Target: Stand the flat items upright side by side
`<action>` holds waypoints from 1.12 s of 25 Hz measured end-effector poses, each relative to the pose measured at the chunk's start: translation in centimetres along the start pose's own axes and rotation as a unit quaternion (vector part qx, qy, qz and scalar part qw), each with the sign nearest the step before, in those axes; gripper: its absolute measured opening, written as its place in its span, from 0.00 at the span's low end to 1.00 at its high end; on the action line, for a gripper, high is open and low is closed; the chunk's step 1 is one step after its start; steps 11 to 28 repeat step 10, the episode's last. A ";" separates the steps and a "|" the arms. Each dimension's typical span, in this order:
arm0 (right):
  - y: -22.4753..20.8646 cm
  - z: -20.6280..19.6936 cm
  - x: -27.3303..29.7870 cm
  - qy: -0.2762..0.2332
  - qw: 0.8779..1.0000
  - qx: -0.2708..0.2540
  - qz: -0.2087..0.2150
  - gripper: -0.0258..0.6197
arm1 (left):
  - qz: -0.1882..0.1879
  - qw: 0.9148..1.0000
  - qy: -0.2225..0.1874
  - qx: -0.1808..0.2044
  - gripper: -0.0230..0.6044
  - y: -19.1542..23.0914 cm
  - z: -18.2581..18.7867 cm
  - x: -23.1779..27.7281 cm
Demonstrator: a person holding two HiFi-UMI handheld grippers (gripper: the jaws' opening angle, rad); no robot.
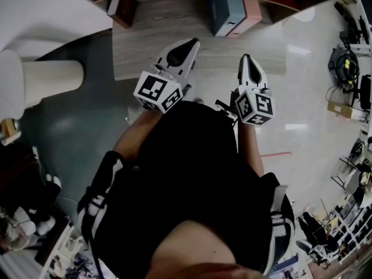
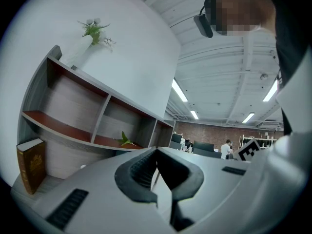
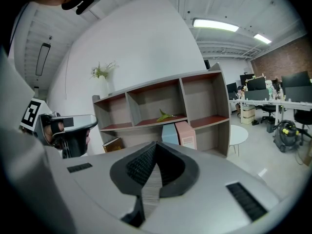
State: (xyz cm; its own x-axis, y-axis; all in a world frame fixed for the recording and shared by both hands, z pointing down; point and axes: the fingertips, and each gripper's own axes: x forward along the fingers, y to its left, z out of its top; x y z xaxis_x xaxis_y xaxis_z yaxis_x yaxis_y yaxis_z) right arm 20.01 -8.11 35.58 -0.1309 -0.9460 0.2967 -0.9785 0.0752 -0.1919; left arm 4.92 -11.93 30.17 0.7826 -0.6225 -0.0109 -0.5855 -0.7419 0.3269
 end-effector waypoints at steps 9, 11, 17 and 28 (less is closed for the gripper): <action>-0.6 0.2 0.0 -0.003 1.000 -0.003 -0.002 0.08 | -0.003 1.000 -0.003 -0.001 0.07 -0.4 -0.1 0.5; -0.6 0.2 0.1 -0.002 1.000 -0.003 -0.002 0.08 | -0.004 1.000 -0.004 -0.001 0.07 -0.4 0.0 0.6; -0.6 0.2 0.1 -0.002 1.000 -0.003 -0.002 0.08 | -0.004 1.000 -0.004 -0.001 0.07 -0.4 0.0 0.6; -0.6 0.2 0.1 -0.002 1.000 -0.003 -0.002 0.08 | -0.004 1.000 -0.004 -0.001 0.07 -0.4 0.0 0.6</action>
